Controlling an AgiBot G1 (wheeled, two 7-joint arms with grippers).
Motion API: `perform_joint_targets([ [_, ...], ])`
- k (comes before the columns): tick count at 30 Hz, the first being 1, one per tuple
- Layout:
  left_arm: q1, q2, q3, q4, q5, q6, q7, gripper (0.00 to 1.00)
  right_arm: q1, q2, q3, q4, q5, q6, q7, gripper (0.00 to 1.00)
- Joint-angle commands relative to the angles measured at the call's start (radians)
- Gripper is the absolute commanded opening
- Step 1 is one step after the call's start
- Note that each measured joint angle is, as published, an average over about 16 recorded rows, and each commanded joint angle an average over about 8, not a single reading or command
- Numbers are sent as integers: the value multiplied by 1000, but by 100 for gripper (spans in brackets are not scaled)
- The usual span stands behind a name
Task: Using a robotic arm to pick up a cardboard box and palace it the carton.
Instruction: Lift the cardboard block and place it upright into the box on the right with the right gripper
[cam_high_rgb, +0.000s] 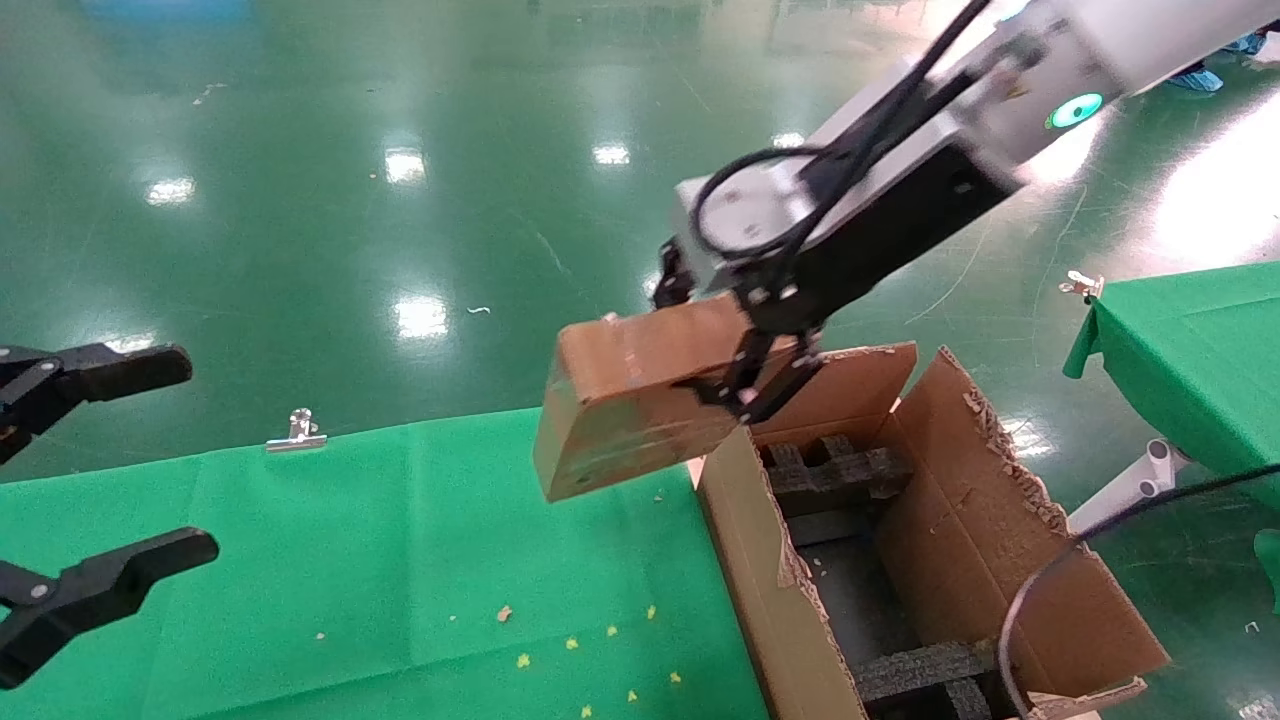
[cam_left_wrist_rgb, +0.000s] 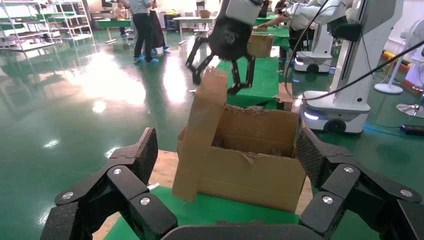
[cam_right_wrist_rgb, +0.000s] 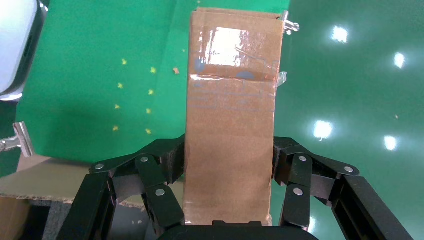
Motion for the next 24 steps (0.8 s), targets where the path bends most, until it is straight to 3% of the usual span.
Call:
perform_joint_targets([
  [1,0,0,0,0,0,0,0,100,30,13,-34,-3,31,-1,-2,0],
  [14,0,0,0,0,0,0,0,100,265,229,-427,54,48,1,70,0],
  [24,0,0,0,0,0,0,0,100,253,340,-600,-35,95,41,220,0],
])
